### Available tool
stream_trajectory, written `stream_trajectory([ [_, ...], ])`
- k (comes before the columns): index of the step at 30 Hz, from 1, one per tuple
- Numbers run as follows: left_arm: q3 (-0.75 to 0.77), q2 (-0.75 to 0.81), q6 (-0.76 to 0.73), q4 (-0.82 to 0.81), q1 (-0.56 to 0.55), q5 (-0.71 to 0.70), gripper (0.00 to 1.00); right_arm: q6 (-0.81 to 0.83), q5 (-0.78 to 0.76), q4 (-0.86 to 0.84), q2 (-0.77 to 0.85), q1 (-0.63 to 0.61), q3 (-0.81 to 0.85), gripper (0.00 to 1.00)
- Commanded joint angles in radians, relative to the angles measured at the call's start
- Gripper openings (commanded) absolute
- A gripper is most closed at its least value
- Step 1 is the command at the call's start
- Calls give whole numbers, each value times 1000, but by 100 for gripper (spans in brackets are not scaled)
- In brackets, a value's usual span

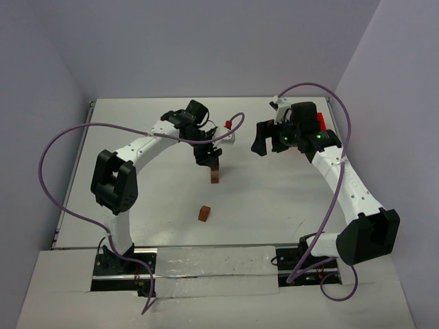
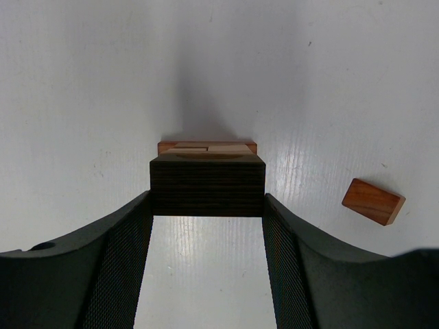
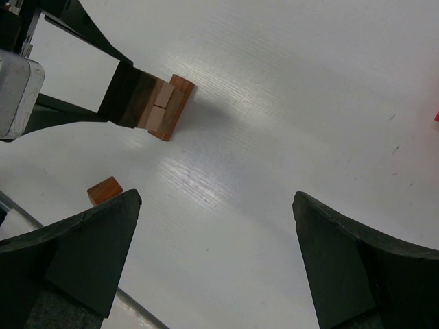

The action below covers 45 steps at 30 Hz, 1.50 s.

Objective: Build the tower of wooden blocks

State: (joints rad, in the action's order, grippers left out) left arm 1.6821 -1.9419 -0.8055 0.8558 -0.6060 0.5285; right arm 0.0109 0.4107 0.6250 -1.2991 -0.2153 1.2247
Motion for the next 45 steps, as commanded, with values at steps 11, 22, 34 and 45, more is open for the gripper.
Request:
stream_trajectory([
  [11, 100, 162, -11, 102, 16, 87, 99, -38, 8, -3, 9, -4, 49, 100],
  [22, -163, 619, 413, -201, 336, 322, 99, 238, -41, 85, 90, -365, -8, 96],
  [34, -460, 953, 943, -418, 532, 32, 99, -101, -27, 222, -298, -694, 154, 67],
  [45, -553, 1055, 1068, -423, 581, -215, 99, -488, -285, 249, -511, -860, 300, 82],
])
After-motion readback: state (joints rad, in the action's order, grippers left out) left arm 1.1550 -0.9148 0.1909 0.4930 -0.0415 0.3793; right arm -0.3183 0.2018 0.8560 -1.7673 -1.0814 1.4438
